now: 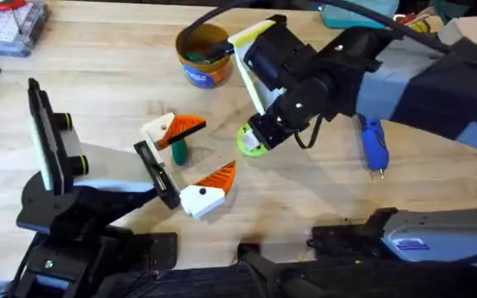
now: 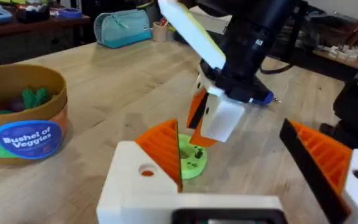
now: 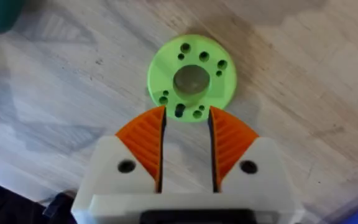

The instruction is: Pick up the gripper from the table and insert it into the empty holder that is missing its gripper. Then pick up a screw, insert it into the mounting hole, and use the screwdriver to tighten it. Finally, clean up the table by picking up the vegetable and placing it into the bucket.

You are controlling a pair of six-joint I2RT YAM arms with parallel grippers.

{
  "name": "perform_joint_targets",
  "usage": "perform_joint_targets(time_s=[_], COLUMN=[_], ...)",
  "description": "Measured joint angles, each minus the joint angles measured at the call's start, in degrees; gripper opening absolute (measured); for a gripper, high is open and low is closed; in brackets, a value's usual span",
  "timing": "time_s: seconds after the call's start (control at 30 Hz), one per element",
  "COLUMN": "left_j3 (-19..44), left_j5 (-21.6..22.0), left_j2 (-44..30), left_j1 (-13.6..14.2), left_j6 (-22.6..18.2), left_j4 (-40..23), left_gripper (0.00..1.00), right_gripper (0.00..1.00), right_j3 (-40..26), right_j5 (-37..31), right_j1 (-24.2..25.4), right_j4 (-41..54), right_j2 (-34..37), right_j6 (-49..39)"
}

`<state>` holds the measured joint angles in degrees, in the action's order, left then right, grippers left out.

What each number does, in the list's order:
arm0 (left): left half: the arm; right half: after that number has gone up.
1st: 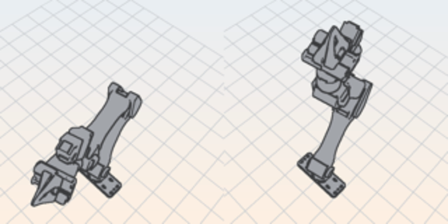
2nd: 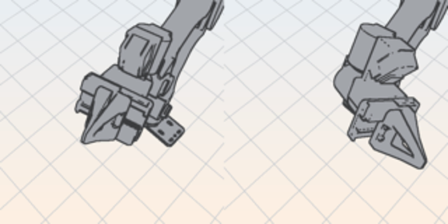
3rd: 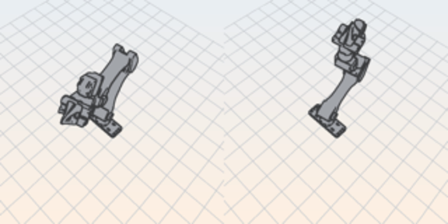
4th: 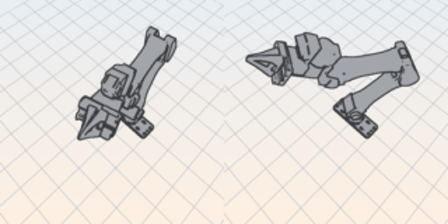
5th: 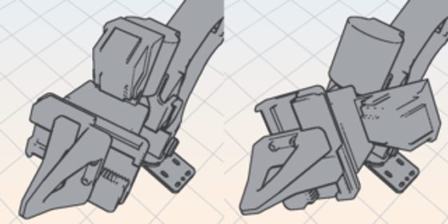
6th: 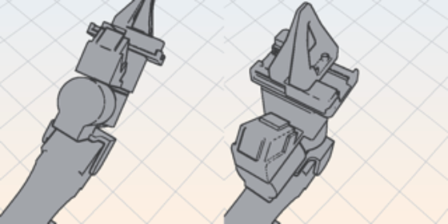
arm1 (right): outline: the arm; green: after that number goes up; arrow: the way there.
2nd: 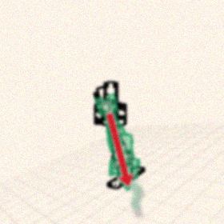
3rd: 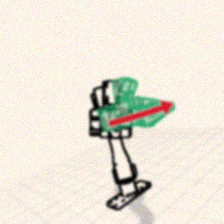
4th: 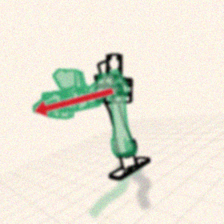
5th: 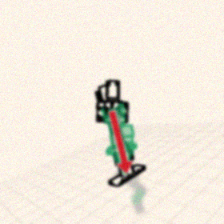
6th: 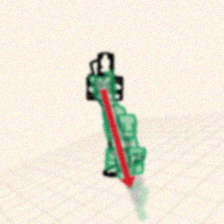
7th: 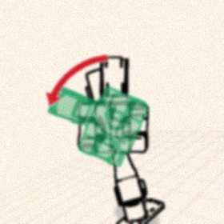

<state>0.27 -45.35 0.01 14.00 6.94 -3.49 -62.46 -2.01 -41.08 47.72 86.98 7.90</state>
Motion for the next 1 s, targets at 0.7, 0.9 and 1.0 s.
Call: perform_joint_targets(time_s=[0.7,0.9,1.0], left_j3=[0.0,0.0,0.0], left_j5=[0.16,0.16,0.16], left_j2=[0.0,0.0,0.0], left_j1=[0.0,0.0,0.0], left_j6=[0.0,0.0,0.0], left_j4=[0.0,0.0,0.0], left_gripper=[0.993,0.993,0.993], right_gripper=[0.199,0.004,0.004], right_j3=[2.26,2.26,2.26], right_j5=[-0.12,-0.25,-0.25], right_j1=[-3.17,-3.17,-3.15], right_j4=[-2.22,-2.36,-2.36], right_j2=[5.39,5.4,5.4], right_j6=[-0.65,-0.65,-0.66])
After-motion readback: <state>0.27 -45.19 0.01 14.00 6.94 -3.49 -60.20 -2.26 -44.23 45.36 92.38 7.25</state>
